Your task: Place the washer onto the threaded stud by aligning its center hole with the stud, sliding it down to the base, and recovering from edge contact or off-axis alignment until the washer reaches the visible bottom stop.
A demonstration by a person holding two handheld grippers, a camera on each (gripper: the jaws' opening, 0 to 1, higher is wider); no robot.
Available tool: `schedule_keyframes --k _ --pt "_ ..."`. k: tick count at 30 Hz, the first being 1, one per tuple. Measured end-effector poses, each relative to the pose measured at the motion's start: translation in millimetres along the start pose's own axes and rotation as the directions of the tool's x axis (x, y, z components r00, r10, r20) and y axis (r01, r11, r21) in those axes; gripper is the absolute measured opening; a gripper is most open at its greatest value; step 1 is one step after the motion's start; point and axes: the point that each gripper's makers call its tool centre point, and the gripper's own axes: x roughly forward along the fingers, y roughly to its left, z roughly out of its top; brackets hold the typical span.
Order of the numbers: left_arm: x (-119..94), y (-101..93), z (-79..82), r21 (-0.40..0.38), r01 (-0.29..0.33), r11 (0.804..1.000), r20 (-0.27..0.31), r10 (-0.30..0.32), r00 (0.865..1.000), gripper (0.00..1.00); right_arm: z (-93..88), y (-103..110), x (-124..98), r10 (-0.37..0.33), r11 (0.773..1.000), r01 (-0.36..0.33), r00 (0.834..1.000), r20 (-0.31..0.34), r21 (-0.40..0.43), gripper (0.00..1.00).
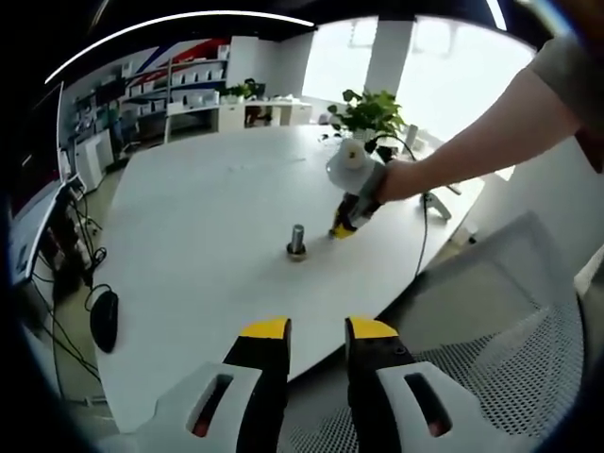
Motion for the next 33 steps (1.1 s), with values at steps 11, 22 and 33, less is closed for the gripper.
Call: schedule_keyframes --k 11,22,33 --pt "1.0 -3.1 -2.2 0.003 0.015 1.0 -0.012 -0.015 1.0 0.21 -12.1 7.3 -25.4 -0.025 0.992 0.012 0.995 0.095 0.125 0.17" --pt "2.3 -7.2 -9.3 0.005 0.042 0.999 -0.04 -0.042 0.998 0.23 -28.9 18.0 -56.8 -0.058 0.968 0.004 0.977 0.206 0.252 0.19" --pt "2.4 -9.5 -6.5 0.014 0.058 0.998 -0.028 -0.057 0.998 0.23 -38.4 41.4 -109.5 -0.097 0.948 -0.02 0.932 0.349 0.319 0.19"
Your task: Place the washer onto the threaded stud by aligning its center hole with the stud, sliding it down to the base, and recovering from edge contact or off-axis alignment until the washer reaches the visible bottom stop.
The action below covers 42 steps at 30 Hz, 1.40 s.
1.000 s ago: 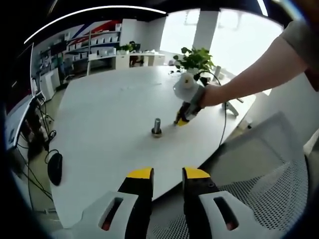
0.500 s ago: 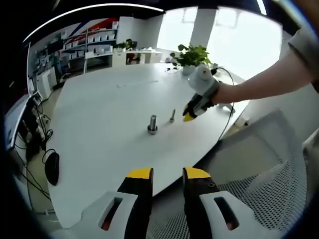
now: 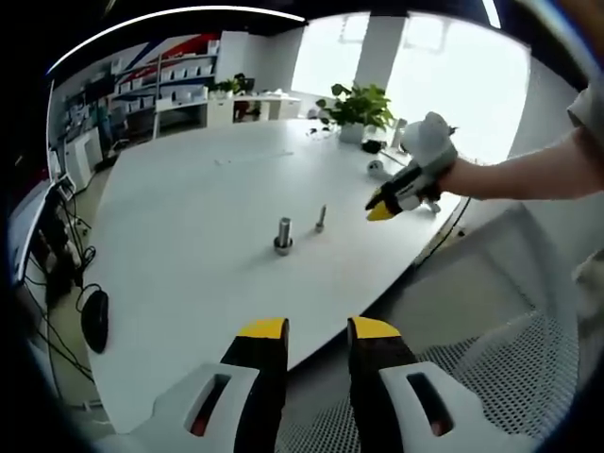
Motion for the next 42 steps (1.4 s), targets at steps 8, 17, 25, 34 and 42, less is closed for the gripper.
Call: schedule_keyframes --k 8,17,25,34,42 --pt "-1.8 2.0 1.0 -0.01 -0.012 1.0 0.01 0.012 1.0 0.23 4.9 7.9 -43.3 -0.008 0.996 0.0 0.995 0.097 0.088 0.22" --pt "-3.2 5.8 6.0 -0.01 -0.031 0.999 0.035 0.031 0.999 0.23 10.4 25.4 -80.8 -0.003 0.997 -0.011 0.984 0.18 0.076 0.25" --pt "-4.5 8.8 8.1 -0.009 -0.058 0.998 0.048 0.058 0.997 0.25 -2.5 36.3 -81.1 -0.011 0.991 -0.02 0.973 0.23 0.134 0.25" --pt "-7.7 12.6 17.7 -0.022 -0.084 0.996 0.098 0.086 0.992 0.25 3.8 25.1 -85.5 -0.041 0.989 -0.003 0.957 0.289 0.15 0.28" --pt "-13.7 18.4 27.9 -0.027 -0.12 0.992 0.153 0.123 0.981 0.25 6.6 25.5 -87.3 -0.051 0.991 0.012 0.951 0.304 0.13 0.29"
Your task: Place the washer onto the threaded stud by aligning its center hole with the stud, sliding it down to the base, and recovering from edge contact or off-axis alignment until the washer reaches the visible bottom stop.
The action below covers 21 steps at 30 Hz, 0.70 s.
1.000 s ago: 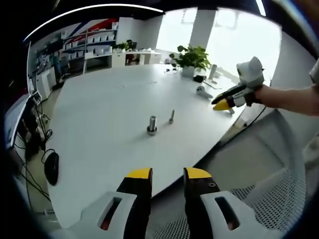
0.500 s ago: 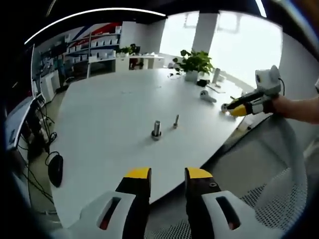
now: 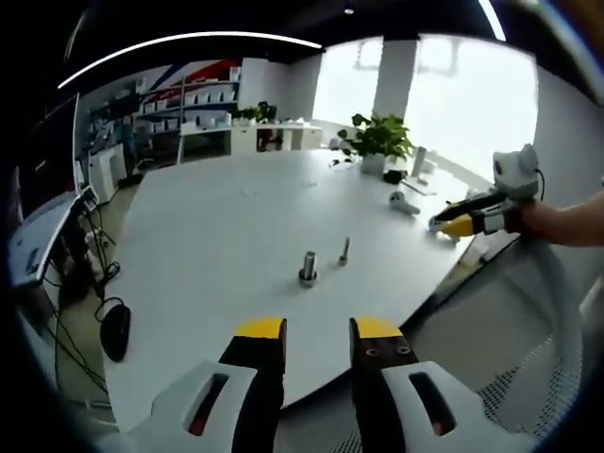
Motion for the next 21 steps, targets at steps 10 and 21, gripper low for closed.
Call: schedule_keyframes --k 10,21 --pt "-6.1 2.8 9.5 -0.003 -0.034 0.999 0.063 0.034 0.997 0.24 2.1 -8.2 -2.1 -0.027 0.999 0.027 0.999 0.018 0.024 0.31" --pt "-4.4 -0.4 10.3 -0.007 -0.004 1.0 0.065 0.004 0.998 0.24 -5.9 -4.6 2.9 -0.016 1.0 0.015 0.999 -0.032 -0.014 0.31"
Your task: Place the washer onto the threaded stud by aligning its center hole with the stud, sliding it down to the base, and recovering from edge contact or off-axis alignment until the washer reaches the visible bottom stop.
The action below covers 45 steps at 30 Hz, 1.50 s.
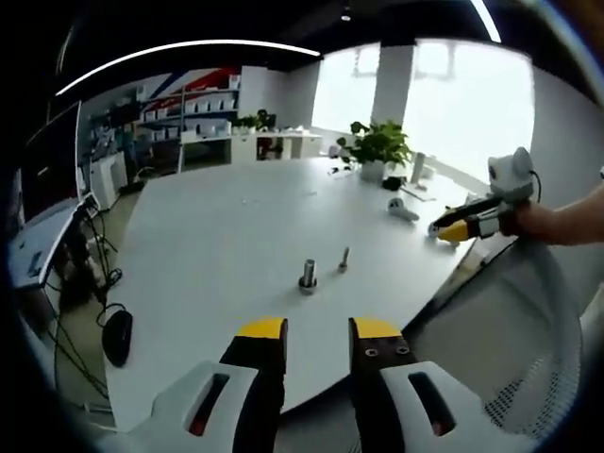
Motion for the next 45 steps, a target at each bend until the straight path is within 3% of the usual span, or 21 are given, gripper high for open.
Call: schedule_keyframes --k 17,25,45 --pt "-1.0 1.6 -0.9 0.013 -0.013 1.0 0.004 0.013 1.0 0.23 5.5 -7.6 -6.3 -0.034 0.999 0.033 0.999 0.043 0.032 0.31" --pt "0.9 0.9 -4.4 0.017 -0.011 1.0 -0.024 0.011 1.0 0.23 6.2 -9.9 -6.2 -0.044 0.999 0.043 0.998 0.044 0.02 0.31" --pt "0.3 6.6 -4.0 0.008 -0.04 0.999 -0.017 0.04 0.999 0.23 7.0 -13.8 -8.2 -0.055 0.998 0.053 0.997 0.057 0.045 0.31"
